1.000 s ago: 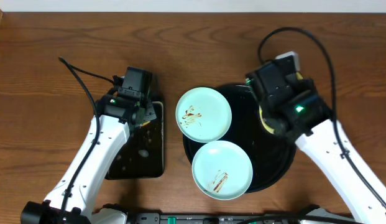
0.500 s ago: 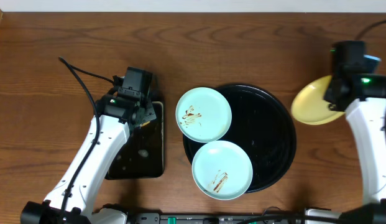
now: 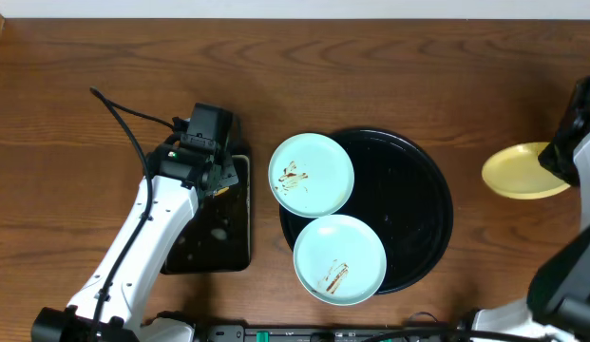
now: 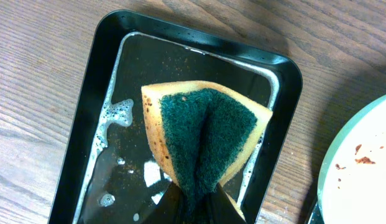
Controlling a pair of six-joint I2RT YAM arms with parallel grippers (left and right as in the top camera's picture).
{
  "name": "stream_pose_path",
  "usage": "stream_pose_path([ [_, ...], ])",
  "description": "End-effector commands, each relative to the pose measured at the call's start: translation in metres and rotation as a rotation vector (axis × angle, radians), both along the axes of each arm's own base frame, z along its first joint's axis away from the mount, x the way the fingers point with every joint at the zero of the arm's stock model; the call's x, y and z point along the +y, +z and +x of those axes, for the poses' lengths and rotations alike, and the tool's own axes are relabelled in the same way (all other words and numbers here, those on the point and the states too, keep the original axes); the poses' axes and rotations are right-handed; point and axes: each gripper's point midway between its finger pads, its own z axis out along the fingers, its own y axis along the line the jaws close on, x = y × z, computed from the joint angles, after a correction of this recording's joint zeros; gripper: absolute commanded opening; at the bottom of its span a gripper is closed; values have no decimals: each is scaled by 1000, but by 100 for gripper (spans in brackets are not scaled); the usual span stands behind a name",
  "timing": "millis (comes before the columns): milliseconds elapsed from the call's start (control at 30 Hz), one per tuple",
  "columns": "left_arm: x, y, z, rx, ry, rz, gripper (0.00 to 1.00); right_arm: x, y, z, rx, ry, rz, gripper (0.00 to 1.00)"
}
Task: Clean dirty plates on tray and stack at the side
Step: 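Carry the yellow plate right and set it on the table, then release the yellow plate and reach the right gripper to the black tray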
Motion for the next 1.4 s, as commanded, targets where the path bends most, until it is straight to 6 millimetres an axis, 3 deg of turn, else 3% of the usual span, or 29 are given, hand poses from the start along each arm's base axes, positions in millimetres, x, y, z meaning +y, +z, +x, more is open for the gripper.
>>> stream_pose_path([
  [0, 5, 0, -3, 1, 5, 22, 8, -9, -17, 4, 5, -34, 20, 1],
  [167, 6, 0, -4, 8, -6, 27, 7, -20, -42, 5, 25, -58, 51, 1],
  [300, 6, -1, -6, 16, -6, 29, 8, -27, -51, 0, 41, -86, 60, 1],
  [333, 6, -1, -6, 17, -6, 30, 8, -28, -51, -1, 41, -88, 59, 6],
  [367, 6, -1, -6, 18, -6, 30, 8, -29, -50, -1, 40, -90, 59, 26],
  [400, 6, -1, -7, 20, -7, 30, 9, -30, -49, -1, 37, -91, 58, 70],
  [467, 6, -1, -7, 22, -10, 32, 9, -30, -49, -1, 36, -91, 58, 77],
  [533, 7, -1, -7, 24, -13, 33, 11, -30, -47, -1, 38, -91, 59, 92],
  [633, 7, -2, -8, 28, -13, 34, 11, -27, -42, 3, 24, -84, 77, 91],
  [767, 7, -2, -8, 28, -13, 34, 12, -19, -12, 21, -58, -49, 86, 89],
  [800, 7, -2, -8, 28, -13, 34, 12, -10, 17, 38, -128, -3, 85, 90],
  [900, 7, -2, -8, 30, -17, 36, 13, 16, 57, 62, -234, 98, 117, 92],
  [933, 7, -2, -9, 31, -20, 38, 13, 33, 70, 73, -276, 163, 154, 92],
  [1033, 7, -2, -10, 38, -24, 41, 13, 86, 83, 97, -353, 347, 299, 91],
  [1200, 8, -3, -13, 52, -27, 45, 13, 177, 60, 101, -289, 543, 538, 90],
  [1367, 8, -3, -14, 57, -31, 47, 14, 257, 3, 85, -88, 666, 703, 84],
])
